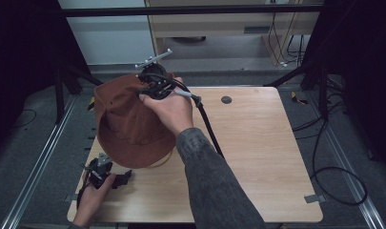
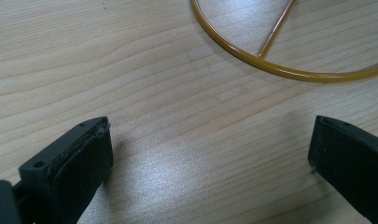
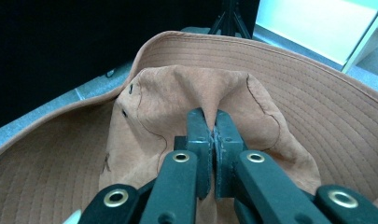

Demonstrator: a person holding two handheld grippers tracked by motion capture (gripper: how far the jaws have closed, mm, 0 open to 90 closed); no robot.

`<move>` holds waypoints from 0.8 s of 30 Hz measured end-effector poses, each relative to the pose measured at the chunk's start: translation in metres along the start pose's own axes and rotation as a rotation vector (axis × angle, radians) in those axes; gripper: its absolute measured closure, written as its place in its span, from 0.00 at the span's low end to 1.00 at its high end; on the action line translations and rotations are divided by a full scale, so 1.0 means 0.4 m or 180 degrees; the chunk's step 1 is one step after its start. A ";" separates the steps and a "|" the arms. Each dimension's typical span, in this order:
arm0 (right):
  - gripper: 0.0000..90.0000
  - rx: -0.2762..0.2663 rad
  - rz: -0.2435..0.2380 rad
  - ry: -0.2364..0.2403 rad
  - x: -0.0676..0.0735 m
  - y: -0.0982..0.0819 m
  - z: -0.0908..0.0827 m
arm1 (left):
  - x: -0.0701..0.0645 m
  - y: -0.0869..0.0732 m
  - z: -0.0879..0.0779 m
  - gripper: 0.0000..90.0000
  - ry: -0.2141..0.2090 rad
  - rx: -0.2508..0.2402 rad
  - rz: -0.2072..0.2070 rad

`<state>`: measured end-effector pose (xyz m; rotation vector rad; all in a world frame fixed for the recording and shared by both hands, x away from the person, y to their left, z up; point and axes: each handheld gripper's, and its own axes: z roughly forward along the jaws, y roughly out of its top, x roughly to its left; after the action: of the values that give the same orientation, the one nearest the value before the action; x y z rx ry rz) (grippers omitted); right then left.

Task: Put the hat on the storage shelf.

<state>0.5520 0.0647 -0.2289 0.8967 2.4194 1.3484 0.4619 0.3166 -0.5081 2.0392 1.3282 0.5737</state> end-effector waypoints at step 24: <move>0.93 0.0073 -0.0010 -0.0077 0.002 -0.007 0.011 | 0.000 0.000 0.000 0.00 0.0001 -0.0001 0.0000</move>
<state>0.5522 0.0671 -0.2337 0.9089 2.4220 1.3039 0.4619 0.3166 -0.5081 2.0390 1.3282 0.5742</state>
